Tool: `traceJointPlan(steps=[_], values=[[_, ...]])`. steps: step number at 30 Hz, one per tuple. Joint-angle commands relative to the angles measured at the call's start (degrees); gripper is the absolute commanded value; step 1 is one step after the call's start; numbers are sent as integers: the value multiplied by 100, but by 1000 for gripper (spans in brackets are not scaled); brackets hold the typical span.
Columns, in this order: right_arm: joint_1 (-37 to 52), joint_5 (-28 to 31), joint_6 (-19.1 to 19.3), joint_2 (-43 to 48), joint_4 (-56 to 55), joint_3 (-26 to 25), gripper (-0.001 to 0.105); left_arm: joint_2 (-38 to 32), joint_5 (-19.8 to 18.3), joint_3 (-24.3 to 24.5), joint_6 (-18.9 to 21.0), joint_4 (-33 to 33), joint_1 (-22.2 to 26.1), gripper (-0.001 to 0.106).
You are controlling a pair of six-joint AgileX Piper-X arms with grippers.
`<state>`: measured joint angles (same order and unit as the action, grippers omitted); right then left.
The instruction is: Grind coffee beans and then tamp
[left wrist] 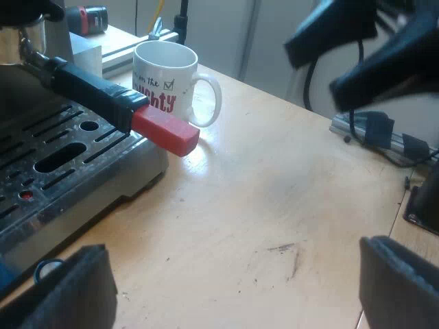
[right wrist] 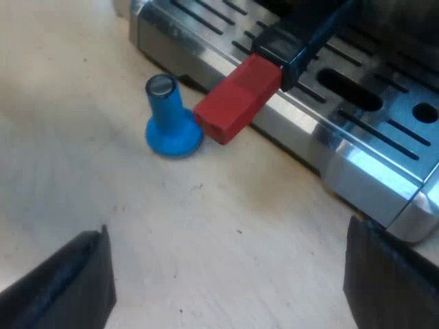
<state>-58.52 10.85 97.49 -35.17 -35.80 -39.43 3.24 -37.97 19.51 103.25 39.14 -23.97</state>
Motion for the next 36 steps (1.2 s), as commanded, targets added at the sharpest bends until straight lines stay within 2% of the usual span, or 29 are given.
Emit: traceJointPlan(steps=[1,2,3,6,8,12,17,19,21,24,27,31,32,33,35,36], values=[[-571,1125,-291,15,499,183,71,18,-7,26,64,-95,-20,76],[-743,1267,-365,-5,573,240,71,18,-1,26,64,-95,-20,76],[-1238,1929,-753,-103,871,388,71,18,-3,26,64,-95,-20,76],[-1961,3178,-1069,-399,1205,541,71,18,-3,26,64,-95,-20,76],[-2222,3493,-1195,-589,1409,569,71,18,-3,26,64,-95,-20,76],[-2670,4245,-1700,-1204,1924,598,71,18,-3,26,64,-95,-20,76],[-2719,4733,-1917,-2075,2745,598,69,18,-3,26,64,-95,-20,76],[-2719,4864,-1918,-2304,3000,598,62,18,-3,26,64,-95,-20,76],[-2719,4990,-1918,-2610,3376,598,50,18,-3,26,64,-79,-20,76],[-2709,5222,-1927,-2896,3660,598,45,18,-3,26,64,-79,-20,76],[-2701,5382,-1943,-3148,3864,598,45,18,-3,26,64,-63,-20,76],[-2701,5766,-2440,-3429,3830,598,43,18,-3,26,64,-50,-20,76],[-2676,5813,-2583,-3519,3833,598,38,18,-3,26,64,-50,-20,76],[-2654,5806,-2593,-3563,3846,598,34,18,-3,26,64,-50,-20,76],[-2563,5787,-2608,-3713,3907,598,19,18,-3,26,64,-50,-20,76],[-2549,5788,-2636,-3748,3924,598,17,18,-3,26,64,-50,-20,76]])
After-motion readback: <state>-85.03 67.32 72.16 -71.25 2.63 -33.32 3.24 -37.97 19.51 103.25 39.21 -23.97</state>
